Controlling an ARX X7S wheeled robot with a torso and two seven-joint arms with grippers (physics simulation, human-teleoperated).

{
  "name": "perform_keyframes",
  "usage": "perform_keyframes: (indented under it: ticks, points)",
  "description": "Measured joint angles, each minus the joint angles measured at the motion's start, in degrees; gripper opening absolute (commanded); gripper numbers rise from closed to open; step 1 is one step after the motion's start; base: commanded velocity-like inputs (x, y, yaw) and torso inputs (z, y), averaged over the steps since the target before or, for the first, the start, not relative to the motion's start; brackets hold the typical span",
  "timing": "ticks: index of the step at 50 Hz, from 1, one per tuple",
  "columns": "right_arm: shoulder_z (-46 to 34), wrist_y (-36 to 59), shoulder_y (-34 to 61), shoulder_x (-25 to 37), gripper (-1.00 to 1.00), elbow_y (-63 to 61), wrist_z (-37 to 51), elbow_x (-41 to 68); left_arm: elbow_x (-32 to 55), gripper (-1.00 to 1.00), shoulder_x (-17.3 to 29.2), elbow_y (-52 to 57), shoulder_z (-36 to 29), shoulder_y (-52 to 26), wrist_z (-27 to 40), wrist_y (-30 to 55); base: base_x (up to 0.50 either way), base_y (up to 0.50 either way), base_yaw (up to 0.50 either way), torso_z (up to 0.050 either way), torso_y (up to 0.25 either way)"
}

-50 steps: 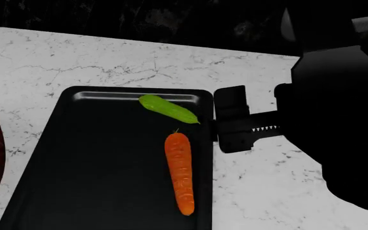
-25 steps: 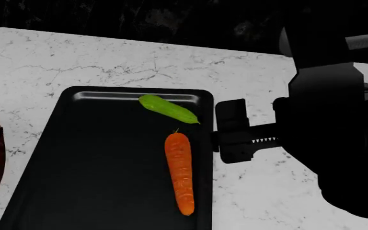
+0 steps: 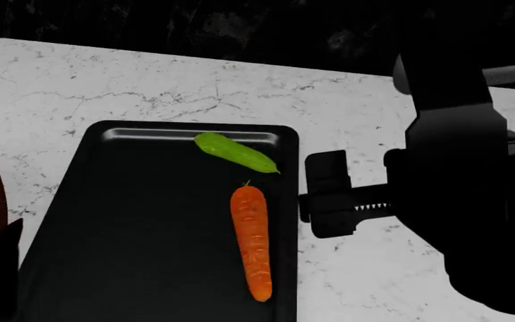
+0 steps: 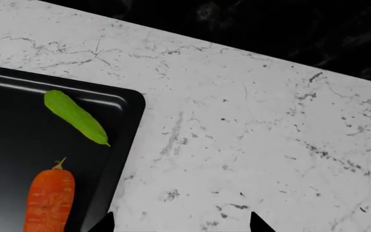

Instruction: Place the two vegetables and bowl onto the tray for setting up a vegetable dip station.

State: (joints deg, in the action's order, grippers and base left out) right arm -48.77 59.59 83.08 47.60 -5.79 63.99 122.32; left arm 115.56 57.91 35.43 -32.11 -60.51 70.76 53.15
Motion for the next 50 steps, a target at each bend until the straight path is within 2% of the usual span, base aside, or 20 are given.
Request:
perform_keyframes:
  ticks: [20, 21, 29, 36, 50]
  points:
    - [-0.1, -0.8, -1.2, 0.9, 1.0, -0.6, -0.7, -0.7, -4.4, 1.0, -0.3, -1.2, -1.2, 4.0, -2.5, 0.0, 0.0, 0.0, 0.0, 0.0, 0.0]
    - [-0.1, -0.8, -1.2, 0.9, 1.0, -0.6, -0.8, -0.7, -4.6, -1.0, -0.3, -1.2, -1.2, 4.1, -2.5, 0.0, 0.0, 0.0, 0.0, 0.0, 0.0]
    - [-0.2, -1.0, -1.7, 1.1, 1.0, -0.7, -1.1, -1.0, -6.0, -1.0, -0.1, -1.0, -1.7, 3.9, 3.6, -0.1, 0.0, 0.0, 0.0, 0.0, -0.001]
    - [-0.4, -1.2, -2.0, 1.3, 1.0, -0.9, -1.2, -1.2, -6.4, -1.0, 0.1, -0.4, -1.9, 2.5, 6.0, 0.8, 0.0, 0.0, 0.0, 0.0, 0.0]
    - [-0.2, -1.7, -2.1, 1.9, 1.0, -1.1, -1.7, -1.4, -3.4, -1.0, -2.5, -1.0, -4.1, -13.1, 5.7, 10.6, 0.0, 0.0, 0.0, 0.0, 0.0]
